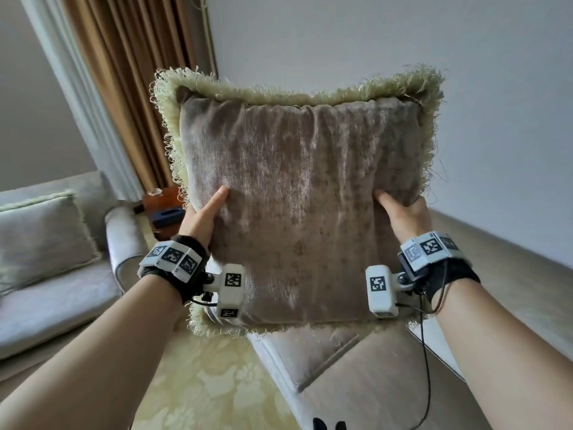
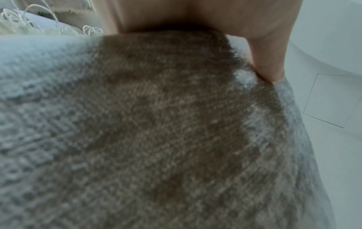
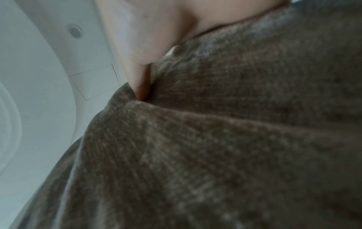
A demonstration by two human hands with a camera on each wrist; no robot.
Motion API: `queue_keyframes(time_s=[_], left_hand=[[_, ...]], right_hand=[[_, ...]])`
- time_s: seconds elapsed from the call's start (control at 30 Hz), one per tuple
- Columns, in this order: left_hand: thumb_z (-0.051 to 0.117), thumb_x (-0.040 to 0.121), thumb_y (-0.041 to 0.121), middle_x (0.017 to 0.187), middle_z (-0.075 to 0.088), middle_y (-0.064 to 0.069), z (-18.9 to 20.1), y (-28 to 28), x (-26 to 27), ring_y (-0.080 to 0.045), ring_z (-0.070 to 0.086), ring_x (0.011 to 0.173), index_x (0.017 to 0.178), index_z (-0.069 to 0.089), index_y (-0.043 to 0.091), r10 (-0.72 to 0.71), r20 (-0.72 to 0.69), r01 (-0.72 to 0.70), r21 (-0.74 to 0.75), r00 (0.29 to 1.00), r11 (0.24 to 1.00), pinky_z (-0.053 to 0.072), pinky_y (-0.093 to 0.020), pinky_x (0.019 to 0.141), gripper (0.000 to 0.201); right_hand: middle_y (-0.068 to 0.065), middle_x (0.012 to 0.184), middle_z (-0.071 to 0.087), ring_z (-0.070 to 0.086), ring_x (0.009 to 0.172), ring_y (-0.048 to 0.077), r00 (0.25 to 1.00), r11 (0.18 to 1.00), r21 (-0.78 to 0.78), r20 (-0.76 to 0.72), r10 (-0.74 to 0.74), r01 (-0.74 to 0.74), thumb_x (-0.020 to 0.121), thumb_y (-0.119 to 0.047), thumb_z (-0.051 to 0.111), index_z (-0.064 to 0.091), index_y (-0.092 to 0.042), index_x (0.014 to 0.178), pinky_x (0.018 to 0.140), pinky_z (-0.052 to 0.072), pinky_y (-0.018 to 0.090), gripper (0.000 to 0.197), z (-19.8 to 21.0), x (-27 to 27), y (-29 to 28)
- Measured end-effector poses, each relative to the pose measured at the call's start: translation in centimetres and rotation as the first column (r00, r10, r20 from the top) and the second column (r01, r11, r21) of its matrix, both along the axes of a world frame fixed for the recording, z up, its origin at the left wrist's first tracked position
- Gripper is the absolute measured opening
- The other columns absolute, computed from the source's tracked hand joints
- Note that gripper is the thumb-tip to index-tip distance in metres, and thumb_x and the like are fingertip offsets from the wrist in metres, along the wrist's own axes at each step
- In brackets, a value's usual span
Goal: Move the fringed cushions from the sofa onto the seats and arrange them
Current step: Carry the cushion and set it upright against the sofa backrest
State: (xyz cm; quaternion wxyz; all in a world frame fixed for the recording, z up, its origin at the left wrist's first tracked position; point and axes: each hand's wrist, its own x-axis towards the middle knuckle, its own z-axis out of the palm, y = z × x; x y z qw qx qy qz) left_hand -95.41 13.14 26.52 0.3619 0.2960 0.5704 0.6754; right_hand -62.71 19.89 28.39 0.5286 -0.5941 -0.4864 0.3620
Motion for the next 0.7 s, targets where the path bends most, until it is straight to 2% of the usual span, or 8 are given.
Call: queue_keyframes(time_s=[0.07,0.13,0.2,0.3,0.37,0.47,0.6,0.7], left_hand=[[0.073,0.097,0.037,0.109,0.072,-0.007,0.6,0.8,-2.6,-0.011,0.071,0.065,0.137,0.067,0.004,0.07,-0.027,-0.07,-0.005,0.997,0.998,0.056,-0.019,0.051,0.052],[0.074,0.097,0.033,0.092,0.078,-0.001,1.0,1.2,-5.0,-0.003,0.069,0.05,0.12,0.071,0.009,0.137,-0.03,-0.137,-0.017,0.99,0.99,0.056,-0.018,0.047,0.034],[0.083,0.087,0.041,0.102,0.083,-0.004,1.1,2.0,-7.9,-0.008,0.077,0.067,0.123,0.073,0.01,0.147,-0.003,-0.146,0.006,0.989,0.989,0.064,-0.028,0.069,0.048],[0.088,0.055,0.058,0.122,0.079,-0.011,0.7,3.7,-12.2,-0.025,0.078,0.099,0.136,0.07,0.012,0.158,0.021,-0.158,0.024,0.987,0.987,0.061,-0.046,0.098,0.094],[0.089,0.054,0.058,0.122,0.079,-0.01,0.2,5.9,-15.1,-0.029,0.076,0.11,0.137,0.069,0.013,0.161,0.033,-0.162,0.028,0.986,0.986,0.059,-0.05,0.103,0.097],[0.093,0.063,0.059,0.117,0.08,-0.007,-0.3,10.0,-19.3,-0.026,0.077,0.105,0.139,0.068,0.014,0.141,0.021,-0.141,0.017,0.99,0.99,0.059,-0.049,0.103,0.091],[0.088,0.072,0.057,0.121,0.077,-0.007,0.2,16.4,-23.6,-0.031,0.074,0.114,0.139,0.068,0.015,0.053,-0.023,-0.054,-0.026,0.998,0.998,0.059,-0.05,0.103,0.082],[0.086,0.053,0.069,0.119,0.076,-0.004,0.7,22.0,-25.1,-0.032,0.072,0.118,0.124,0.074,0.021,-0.044,-0.055,0.04,-0.08,0.997,0.996,0.054,-0.052,0.109,0.087]], right_hand=[[0.005,0.125,0.061,0.057,0.107,0.025,0.997,0.998,-0.001,-0.021,0.069,-0.069,0.077,-0.047,0.074,0.051,-0.012,0.13,0.086,0.039,0.027,0.067,0.1,-3.6,3.0],[0.005,0.127,0.061,0.058,0.114,0.027,0.992,0.993,0.003,-0.032,0.122,-0.122,0.075,-0.049,0.075,0.052,-0.011,0.131,0.086,0.039,0.027,0.072,0.1,-6.7,5.1],[0.005,0.125,0.063,0.059,0.112,0.027,0.987,0.987,0.009,-0.032,0.16,-0.16,0.072,-0.052,0.076,0.054,-0.012,0.131,0.086,0.041,0.027,0.075,0.1,-10.0,7.2],[0.001,0.118,0.065,0.059,0.098,0.021,0.979,0.979,0.012,-0.032,0.202,-0.201,0.073,-0.05,0.076,0.057,-0.015,0.129,0.083,0.04,0.026,0.068,-0.1,-14.7,10.2],[-0.001,0.11,0.065,0.057,0.09,0.017,0.978,0.979,0.022,-0.025,0.205,-0.205,0.074,-0.05,0.074,0.059,-0.015,0.126,0.079,0.04,0.025,0.064,-0.3,-17.6,12.1],[-0.005,0.099,0.06,0.055,0.086,0.015,0.987,0.987,0.031,-0.021,0.16,-0.16,0.079,-0.05,0.071,0.061,-0.015,0.119,0.075,0.039,0.022,0.053,-0.9,-21.1,14.8],[-0.005,0.102,0.066,0.06,0.086,0.014,0.999,0.998,0.045,-0.025,0.034,-0.033,0.074,-0.058,0.07,0.063,-0.017,0.119,0.064,0.04,0.019,0.061,-1.4,-24.6,17.9],[-0.004,0.102,0.071,0.065,0.089,0.016,0.997,0.998,0.003,-0.044,-0.07,0.07,0.068,-0.063,0.069,0.066,-0.02,0.114,0.069,0.044,0.021,0.063,-1.6,-25.3,20.0]])
